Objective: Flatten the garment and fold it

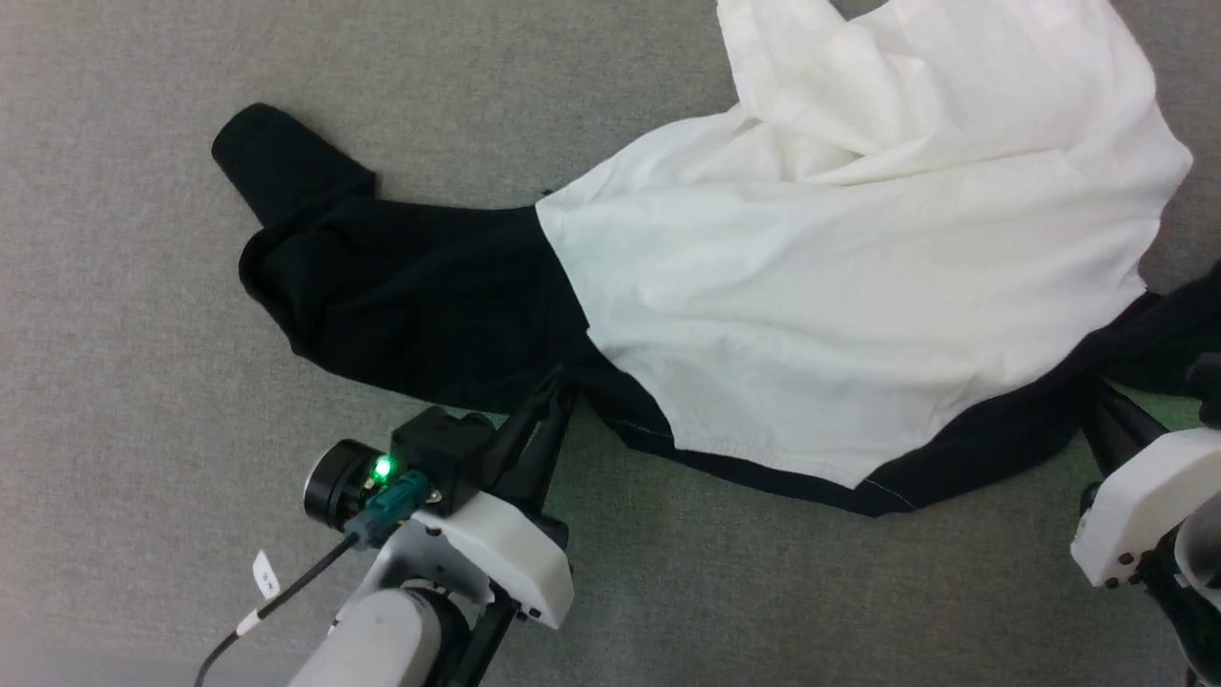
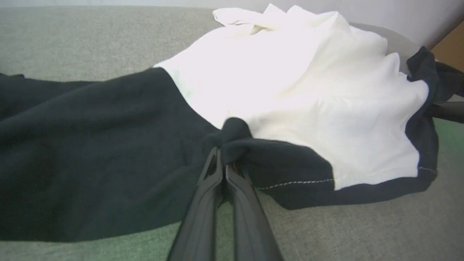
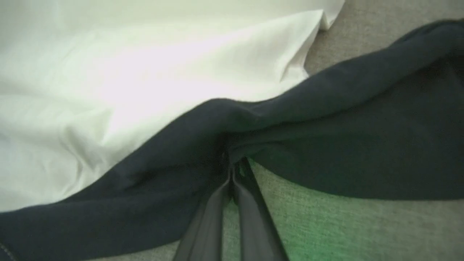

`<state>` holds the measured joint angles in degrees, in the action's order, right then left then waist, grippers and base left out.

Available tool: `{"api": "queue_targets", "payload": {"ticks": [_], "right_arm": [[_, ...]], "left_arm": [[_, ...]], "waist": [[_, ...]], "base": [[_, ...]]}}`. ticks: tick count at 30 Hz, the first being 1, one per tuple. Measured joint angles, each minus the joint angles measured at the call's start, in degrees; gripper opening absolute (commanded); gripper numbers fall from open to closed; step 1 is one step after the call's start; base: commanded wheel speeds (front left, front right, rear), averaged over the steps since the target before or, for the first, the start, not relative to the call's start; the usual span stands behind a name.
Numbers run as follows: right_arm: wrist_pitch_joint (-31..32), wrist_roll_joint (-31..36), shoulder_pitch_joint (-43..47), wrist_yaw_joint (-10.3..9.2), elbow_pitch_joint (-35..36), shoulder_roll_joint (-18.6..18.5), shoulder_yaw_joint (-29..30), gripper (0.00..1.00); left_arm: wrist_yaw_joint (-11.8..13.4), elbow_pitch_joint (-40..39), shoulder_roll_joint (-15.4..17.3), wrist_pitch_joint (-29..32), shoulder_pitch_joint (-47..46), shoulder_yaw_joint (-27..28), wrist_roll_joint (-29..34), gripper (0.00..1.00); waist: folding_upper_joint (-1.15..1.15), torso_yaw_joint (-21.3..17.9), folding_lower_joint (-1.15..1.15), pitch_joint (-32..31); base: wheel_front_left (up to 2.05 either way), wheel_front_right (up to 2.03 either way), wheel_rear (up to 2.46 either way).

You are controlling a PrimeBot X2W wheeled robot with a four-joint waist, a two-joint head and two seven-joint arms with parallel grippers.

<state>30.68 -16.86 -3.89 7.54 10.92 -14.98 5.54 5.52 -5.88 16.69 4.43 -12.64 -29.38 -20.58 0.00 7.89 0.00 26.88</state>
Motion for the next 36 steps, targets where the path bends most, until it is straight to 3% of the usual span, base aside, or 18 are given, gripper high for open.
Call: {"api": "queue_targets", "payload": {"ticks": [8,15,23,36], "right_arm": [[-9.18,-2.99,-0.73,0.00,2.03,5.56,1.67,0.00],[-14.92,-4.03,-5.47,0.00,7.15,7.65,1.54,0.00],[-14.57,-4.55,-15.78,0.00,10.60,8.03,-0.37,0.00],[-9.06,-6.22,-32.52,0.00,8.23,4.95,-3.65,0.00]], "left_arm": [[0.26,-3.78,-2.01,-7.03,-0.02,3.25,-2.77,0.00],[1.67,-9.35,-1.77,-8.87,-1.00,6.55,-3.22,0.00],[1.85,-13.32,-0.33,-3.36,-11.79,9.28,-3.36,0.00],[1.49,-11.09,2.49,10.25,-31.58,10.63,-2.66,0.00]], "waist": [[0.00,-2.05,0.00,-3.88],[0.00,-4.17,0.00,-9.11],[0.01,-6.38,-0.01,-15.53],[0.01,-8.68,-0.01,-21.30]], "base": [[0.00,0.00,0.00],[0.00,0.00,0.00],[0.00,0.00,0.00],[0.00,0.00,0.00]]}}
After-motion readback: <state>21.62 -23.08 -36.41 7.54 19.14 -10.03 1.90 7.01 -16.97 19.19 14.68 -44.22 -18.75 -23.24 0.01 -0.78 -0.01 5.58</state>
